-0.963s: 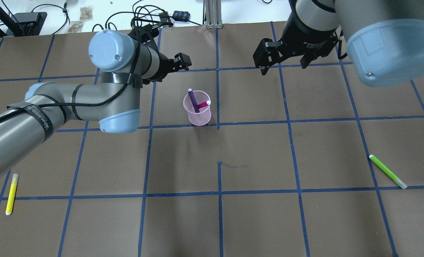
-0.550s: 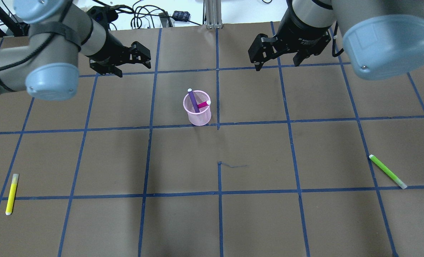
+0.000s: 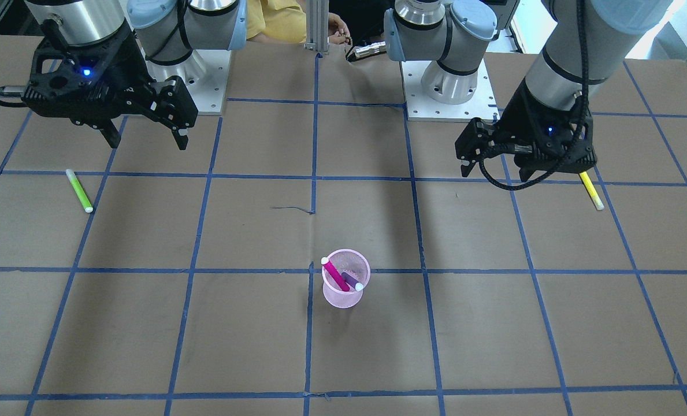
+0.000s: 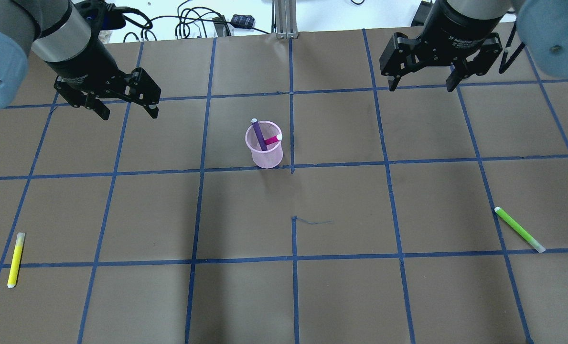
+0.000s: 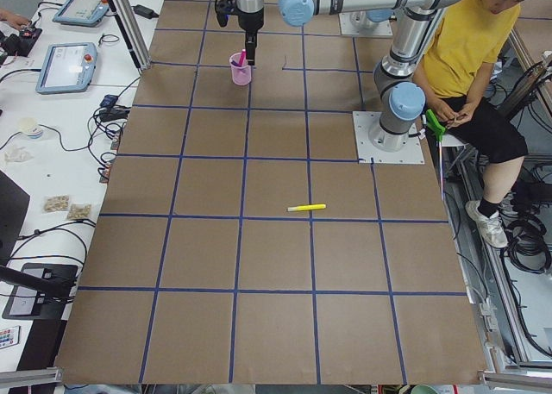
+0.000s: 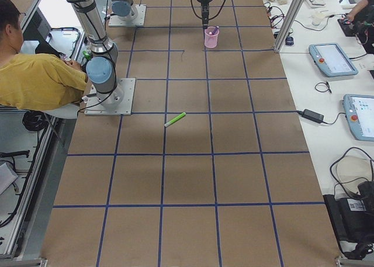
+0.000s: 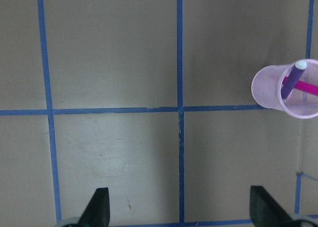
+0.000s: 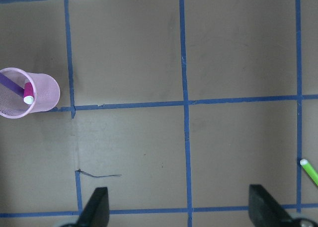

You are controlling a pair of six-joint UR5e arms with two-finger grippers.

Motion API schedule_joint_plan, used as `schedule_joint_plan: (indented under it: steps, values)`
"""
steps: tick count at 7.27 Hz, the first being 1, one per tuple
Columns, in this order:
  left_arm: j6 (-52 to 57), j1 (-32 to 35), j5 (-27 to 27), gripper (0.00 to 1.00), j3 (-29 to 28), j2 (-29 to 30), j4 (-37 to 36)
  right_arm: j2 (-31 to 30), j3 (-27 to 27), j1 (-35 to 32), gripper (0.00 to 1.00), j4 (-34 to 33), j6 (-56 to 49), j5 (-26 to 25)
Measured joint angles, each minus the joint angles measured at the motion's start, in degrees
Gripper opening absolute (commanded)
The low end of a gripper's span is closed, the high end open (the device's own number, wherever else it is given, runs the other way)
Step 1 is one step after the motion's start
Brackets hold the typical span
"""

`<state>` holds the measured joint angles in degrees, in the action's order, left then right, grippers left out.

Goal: Insert purple and pink pens into pink cup

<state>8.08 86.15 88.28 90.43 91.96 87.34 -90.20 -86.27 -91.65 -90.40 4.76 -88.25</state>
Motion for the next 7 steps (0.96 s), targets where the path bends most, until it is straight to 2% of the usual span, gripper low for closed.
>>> schedule_joint_plan:
  steps: [2, 7]
  values:
    - [0.53, 2.31, 1.23, 1.0, -0.85, -0.49, 0.4, -0.68, -0.05, -0.24, 1.0, 1.29, 0.58, -1.5]
    - [1.74, 3.18, 1.97, 1.0, -2.7, -3.33, 4.13, -0.77, 0.06, -0.37, 1.0, 0.86, -0.26, -1.7]
